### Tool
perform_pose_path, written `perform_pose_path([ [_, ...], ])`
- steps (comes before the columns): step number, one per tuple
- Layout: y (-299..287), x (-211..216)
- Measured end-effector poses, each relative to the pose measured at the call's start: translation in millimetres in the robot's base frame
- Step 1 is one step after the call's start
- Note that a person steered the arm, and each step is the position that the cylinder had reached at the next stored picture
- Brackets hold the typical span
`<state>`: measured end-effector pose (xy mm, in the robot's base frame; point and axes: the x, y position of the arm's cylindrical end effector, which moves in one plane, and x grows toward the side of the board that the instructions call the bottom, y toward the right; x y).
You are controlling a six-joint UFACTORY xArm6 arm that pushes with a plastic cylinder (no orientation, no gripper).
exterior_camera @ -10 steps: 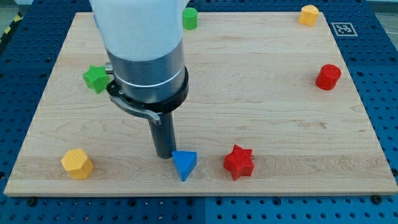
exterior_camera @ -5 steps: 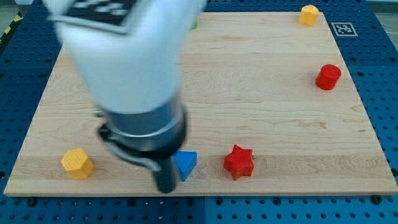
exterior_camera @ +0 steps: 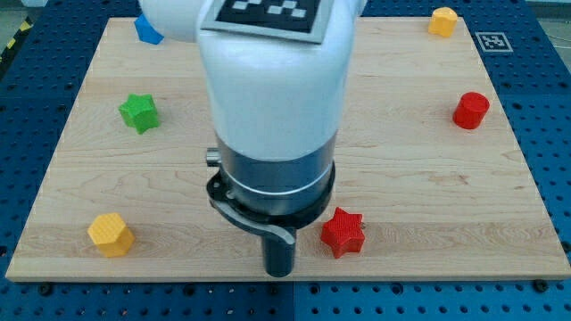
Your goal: Place the blue triangle diagonally in between green star and red star
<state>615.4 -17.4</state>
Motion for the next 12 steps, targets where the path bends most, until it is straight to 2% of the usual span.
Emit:
perform_pose_path([
  [1,-8,-51],
  [2,-12,-55],
  [4,-67,-56],
  [6,-79,-91],
  [7,-70,-90],
  [9,-81,-61],
  [11,-41,-65],
  [12,-41,-66],
])
